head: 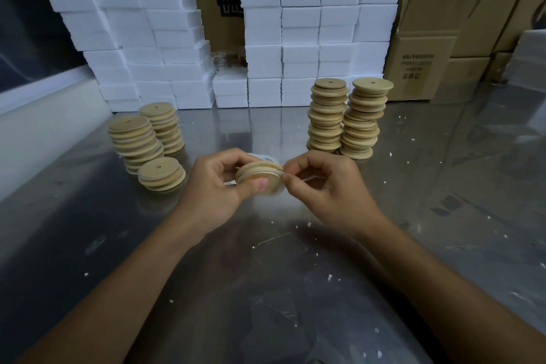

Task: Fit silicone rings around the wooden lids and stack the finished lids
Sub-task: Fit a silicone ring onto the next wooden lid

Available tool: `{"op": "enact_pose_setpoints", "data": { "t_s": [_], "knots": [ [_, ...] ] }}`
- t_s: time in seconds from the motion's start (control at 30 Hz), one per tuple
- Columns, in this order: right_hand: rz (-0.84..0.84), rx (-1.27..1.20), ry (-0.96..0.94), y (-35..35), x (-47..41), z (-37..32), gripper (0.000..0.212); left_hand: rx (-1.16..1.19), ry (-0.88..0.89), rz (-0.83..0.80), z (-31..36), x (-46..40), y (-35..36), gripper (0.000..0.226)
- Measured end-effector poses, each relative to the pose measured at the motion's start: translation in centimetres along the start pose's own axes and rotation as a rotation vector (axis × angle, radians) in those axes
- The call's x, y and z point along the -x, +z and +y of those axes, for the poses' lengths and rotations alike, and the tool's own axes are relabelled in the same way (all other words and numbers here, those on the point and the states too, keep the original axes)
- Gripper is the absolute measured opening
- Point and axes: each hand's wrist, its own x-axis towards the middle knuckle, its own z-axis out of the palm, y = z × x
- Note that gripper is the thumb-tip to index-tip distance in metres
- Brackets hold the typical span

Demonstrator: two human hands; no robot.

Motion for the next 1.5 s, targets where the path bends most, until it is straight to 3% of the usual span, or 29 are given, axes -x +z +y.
{"op": "enact_pose_setpoints", "data": {
  "t_s": [0.23, 0.43, 0.7, 1.0, 1.17, 1.37, 1.5],
  "knots": [
    [0.057, -0.009, 0.007, 0.7, 0.3, 0.3, 0.004, 0.196, -0.128, 0.063, 0.3, -0.1, 0.1, 0.029],
    [0.190, 0.052, 0.028, 1.8, 0.6, -0.1, 0.020, 0.370, -0.255, 0.134, -0.5, 0.1, 1.2, 0.029],
    [0.121, -0.096, 0.145, 0.8, 0.0, -0.4, 0.006, 0.523, -0.314, 0.006, -1.2, -0.1, 0.2, 0.014],
    [0.019, -0.192, 0.230, 0.5, 0.0, -0.6, 0.007, 0.555, -0.303, -0.034, -1.8, -0.2, 0.0, 0.014],
    [0.037, -0.232, 0.211, 0.6, 0.1, -0.8, 0.008, 0.591, -0.308, -0.014, -2.0, -0.3, -0.1, 0.027],
    [0.027, -0.286, 0.169, 1.1, 0.3, -0.9, 0.014, 0.573, -0.315, 0.122, -1.4, -0.3, 0.8, 0.038],
    [0.034, -0.289, 0.154, 1.5, 0.3, -0.8, 0.019, 0.379, -0.215, 0.172, -1.1, -0.1, 1.4, 0.036]
  ]
}}
